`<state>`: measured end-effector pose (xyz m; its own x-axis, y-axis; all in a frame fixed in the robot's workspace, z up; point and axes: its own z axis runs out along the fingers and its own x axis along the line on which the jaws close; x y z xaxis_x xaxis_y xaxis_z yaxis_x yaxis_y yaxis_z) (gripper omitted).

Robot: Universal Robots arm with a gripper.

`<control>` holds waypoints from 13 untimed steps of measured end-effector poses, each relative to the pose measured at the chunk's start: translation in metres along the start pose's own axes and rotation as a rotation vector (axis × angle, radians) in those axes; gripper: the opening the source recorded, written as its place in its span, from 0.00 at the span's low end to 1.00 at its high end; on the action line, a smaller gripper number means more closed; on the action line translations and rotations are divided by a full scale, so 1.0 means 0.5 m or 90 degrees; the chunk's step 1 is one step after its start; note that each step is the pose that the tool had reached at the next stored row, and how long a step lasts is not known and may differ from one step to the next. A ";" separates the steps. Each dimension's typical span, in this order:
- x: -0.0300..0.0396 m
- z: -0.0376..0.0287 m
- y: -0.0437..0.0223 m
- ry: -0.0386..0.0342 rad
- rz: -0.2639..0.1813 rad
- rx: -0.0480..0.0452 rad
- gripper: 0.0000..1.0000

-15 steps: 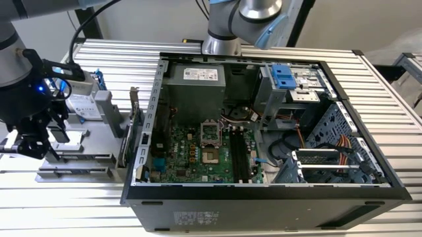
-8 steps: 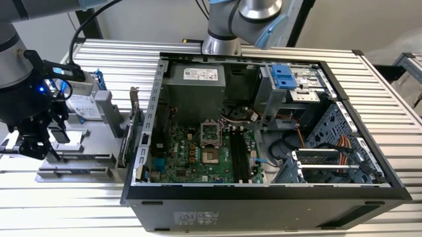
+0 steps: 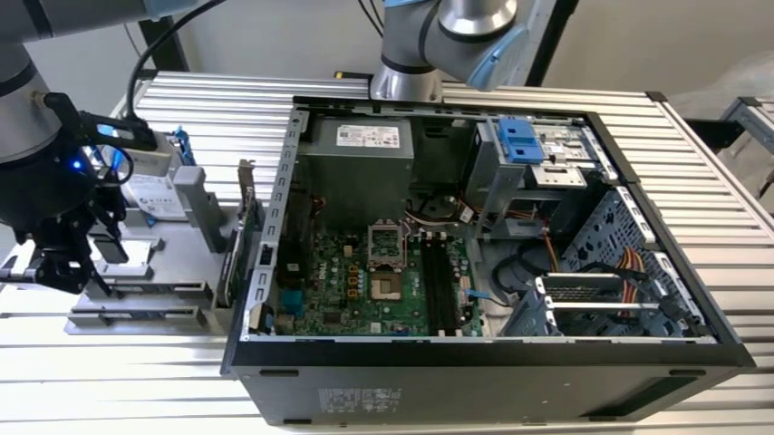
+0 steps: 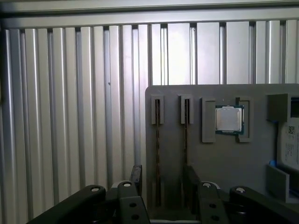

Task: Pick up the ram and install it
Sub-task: 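Pick up the ram and move it above insertion slot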

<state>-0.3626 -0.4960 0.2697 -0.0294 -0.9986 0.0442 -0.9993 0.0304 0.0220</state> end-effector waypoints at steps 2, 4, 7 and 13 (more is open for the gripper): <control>0.000 0.001 0.000 0.0000 0.000 0.0000 1.00; 0.000 0.002 0.000 0.0001 0.000 -0.0001 1.00; 0.000 0.003 0.000 0.0000 0.000 0.0000 1.00; 0.000 0.007 0.000 0.0001 0.000 -0.0001 1.00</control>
<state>-0.3626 -0.4961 0.2664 -0.0288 -0.9986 0.0443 -0.9993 0.0298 0.0221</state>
